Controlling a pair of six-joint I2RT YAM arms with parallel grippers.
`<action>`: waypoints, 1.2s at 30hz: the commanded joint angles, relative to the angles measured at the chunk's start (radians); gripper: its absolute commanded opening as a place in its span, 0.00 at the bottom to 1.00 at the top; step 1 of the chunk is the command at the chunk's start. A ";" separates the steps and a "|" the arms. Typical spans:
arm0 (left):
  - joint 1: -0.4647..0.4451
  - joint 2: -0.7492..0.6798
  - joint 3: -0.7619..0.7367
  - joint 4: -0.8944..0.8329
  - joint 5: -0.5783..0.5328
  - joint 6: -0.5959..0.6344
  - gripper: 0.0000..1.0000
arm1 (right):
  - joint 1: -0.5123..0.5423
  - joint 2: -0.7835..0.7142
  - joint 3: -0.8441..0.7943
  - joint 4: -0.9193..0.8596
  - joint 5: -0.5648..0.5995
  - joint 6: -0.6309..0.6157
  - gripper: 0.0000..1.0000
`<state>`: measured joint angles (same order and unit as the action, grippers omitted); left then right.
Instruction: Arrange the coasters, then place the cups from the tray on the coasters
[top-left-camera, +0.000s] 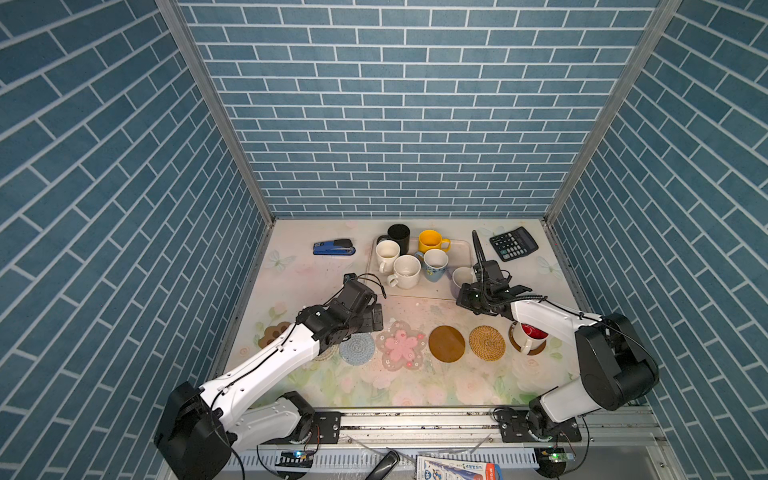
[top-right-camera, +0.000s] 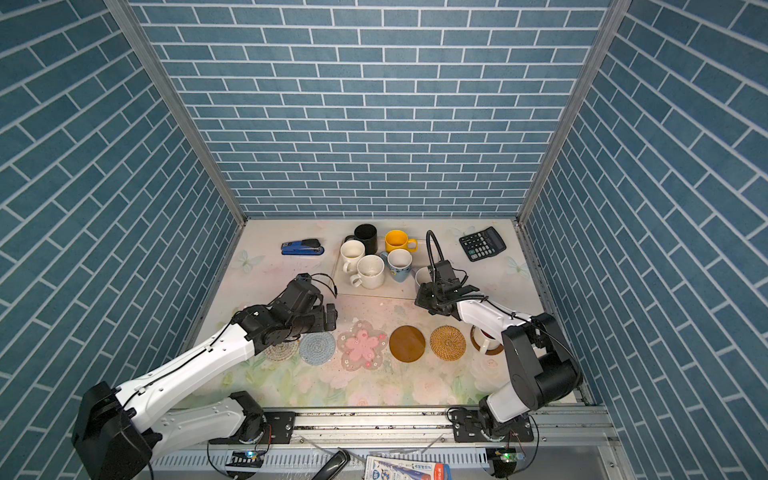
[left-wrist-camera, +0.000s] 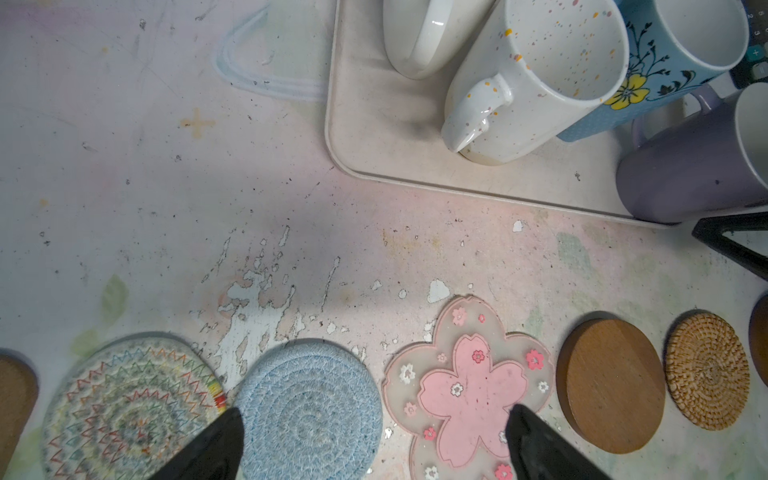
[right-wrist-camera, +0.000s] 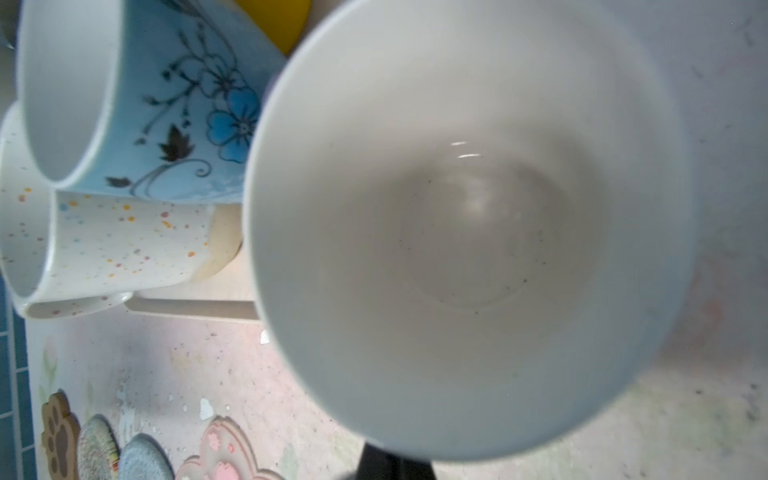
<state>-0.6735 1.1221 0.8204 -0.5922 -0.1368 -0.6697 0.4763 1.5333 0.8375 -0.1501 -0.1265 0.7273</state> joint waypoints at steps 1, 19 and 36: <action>0.008 0.000 -0.010 -0.009 -0.006 0.002 0.99 | -0.007 0.029 0.034 -0.027 0.033 -0.022 0.00; 0.028 -0.016 -0.010 -0.025 -0.011 0.006 0.99 | -0.086 0.082 0.083 -0.042 0.059 -0.080 0.00; 0.058 -0.003 0.021 -0.050 -0.003 0.035 0.99 | -0.088 -0.130 0.160 -0.335 -0.048 -0.370 0.36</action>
<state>-0.6292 1.1156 0.8200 -0.6159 -0.1368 -0.6563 0.3916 1.4452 0.9096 -0.3706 -0.1406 0.4782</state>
